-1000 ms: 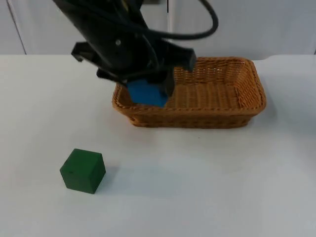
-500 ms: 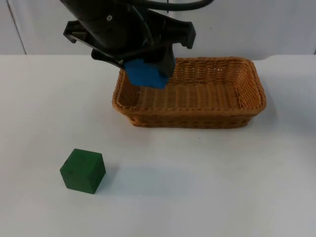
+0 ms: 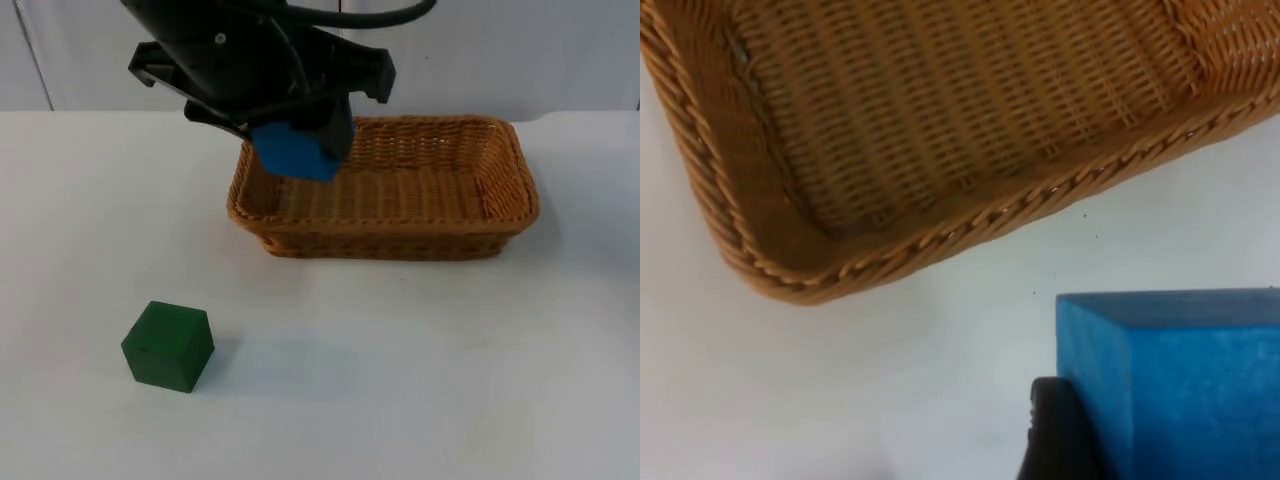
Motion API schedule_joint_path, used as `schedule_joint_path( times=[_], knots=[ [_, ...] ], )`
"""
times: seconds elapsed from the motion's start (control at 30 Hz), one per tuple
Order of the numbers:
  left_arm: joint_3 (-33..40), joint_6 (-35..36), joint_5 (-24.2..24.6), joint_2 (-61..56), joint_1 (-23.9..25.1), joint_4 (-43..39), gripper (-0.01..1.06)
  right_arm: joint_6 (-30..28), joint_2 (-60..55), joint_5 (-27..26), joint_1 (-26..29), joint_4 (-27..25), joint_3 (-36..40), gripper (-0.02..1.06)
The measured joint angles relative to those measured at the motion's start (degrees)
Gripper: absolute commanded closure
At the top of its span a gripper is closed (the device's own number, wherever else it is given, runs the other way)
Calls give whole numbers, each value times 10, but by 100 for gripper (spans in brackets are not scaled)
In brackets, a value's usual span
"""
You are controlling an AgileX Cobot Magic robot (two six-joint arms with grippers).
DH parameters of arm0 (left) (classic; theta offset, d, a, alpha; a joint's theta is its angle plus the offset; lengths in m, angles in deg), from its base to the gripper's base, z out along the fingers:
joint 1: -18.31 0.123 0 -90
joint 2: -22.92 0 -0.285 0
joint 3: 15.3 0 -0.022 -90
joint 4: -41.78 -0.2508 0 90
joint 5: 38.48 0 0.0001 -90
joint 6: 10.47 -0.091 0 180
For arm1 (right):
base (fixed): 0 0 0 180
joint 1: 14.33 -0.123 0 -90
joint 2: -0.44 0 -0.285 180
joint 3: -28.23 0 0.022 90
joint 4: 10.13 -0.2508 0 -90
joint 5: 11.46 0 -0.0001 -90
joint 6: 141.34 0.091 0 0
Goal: Pick up one cube with each hand and place exactly two cubes into the same basket, leaving the remaining cube outside.
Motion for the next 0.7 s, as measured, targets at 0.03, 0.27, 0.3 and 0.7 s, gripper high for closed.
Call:
schedule_joint_path(
  times=[0.03, 0.27, 0.3, 0.7],
  knots=[
    [0, -5, -1, 0, 0, 0, 105, -2, 0, -1, -4, -1, 0, 105],
    [0, -28, -17, 0, 17, 1, 105, -7, -16, -12, -28, -6, -2, 105],
    [0, -33, -18, 0, 25, 2, 105, -8, -26, -9, -31, -9, -5, 105],
    [0, -101, -78, 10, 52, 31, 105, -8, -129, 6, -31, -37, -83, 105]
  ],
)
